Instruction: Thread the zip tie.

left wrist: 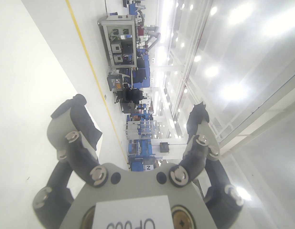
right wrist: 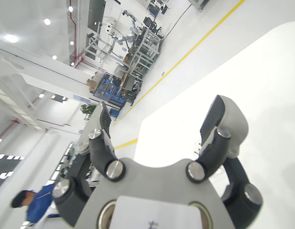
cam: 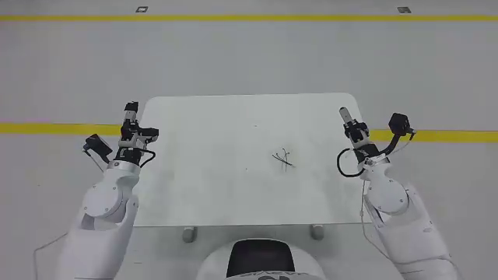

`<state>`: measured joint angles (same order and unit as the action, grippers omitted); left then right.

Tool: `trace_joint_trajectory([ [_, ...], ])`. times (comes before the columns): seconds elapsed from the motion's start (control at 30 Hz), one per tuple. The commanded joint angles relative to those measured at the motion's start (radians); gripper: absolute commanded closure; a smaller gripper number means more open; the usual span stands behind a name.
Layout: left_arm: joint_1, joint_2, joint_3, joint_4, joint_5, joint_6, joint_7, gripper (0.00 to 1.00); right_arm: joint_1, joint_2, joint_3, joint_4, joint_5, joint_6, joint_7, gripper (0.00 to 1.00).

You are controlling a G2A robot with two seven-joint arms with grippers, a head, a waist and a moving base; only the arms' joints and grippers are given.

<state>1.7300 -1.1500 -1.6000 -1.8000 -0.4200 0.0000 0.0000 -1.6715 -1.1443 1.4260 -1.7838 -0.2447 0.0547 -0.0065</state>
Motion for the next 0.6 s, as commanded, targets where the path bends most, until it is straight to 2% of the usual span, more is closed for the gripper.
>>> trace_joint_trajectory([
  [0.0,0.0,0.0,0.0,0.0,0.0,0.0,0.0,0.0,0.0,0.0,0.001,-0.001,0.006,-0.001,0.002,0.0],
  [0.3,0.0,0.0,0.0,0.0,0.0,0.0,0.0,0.0,0.0,0.0,0.001,-0.001,0.006,-0.001,0.002,0.0],
  [0.33,0.0,0.0,0.0,0.0,0.0,0.0,0.0,0.0,0.007,0.002,-0.004,-0.004,-0.03,0.0,0.012,0.0],
  [0.37,0.0,0.0,0.0,0.0,0.0,0.0,0.0,0.0,0.031,0.005,-0.023,-0.003,-0.121,0.008,0.048,0.0],
  [0.47,0.0,0.0,0.0,0.0,0.0,0.0,0.0,0.0,0.08,0.005,-0.066,-0.001,-0.254,0.057,0.097,0.0],
  [0.5,0.0,0.0,0.0,0.0,0.0,0.0,0.0,0.0,0.101,0.005,-0.092,0.008,-0.311,0.092,0.145,0.0],
  [0.57,0.0,0.0,0.0,0.0,0.0,0.0,0.0,0.0,0.142,0.002,-0.128,0.009,-0.39,0.151,0.173,0.0],
])
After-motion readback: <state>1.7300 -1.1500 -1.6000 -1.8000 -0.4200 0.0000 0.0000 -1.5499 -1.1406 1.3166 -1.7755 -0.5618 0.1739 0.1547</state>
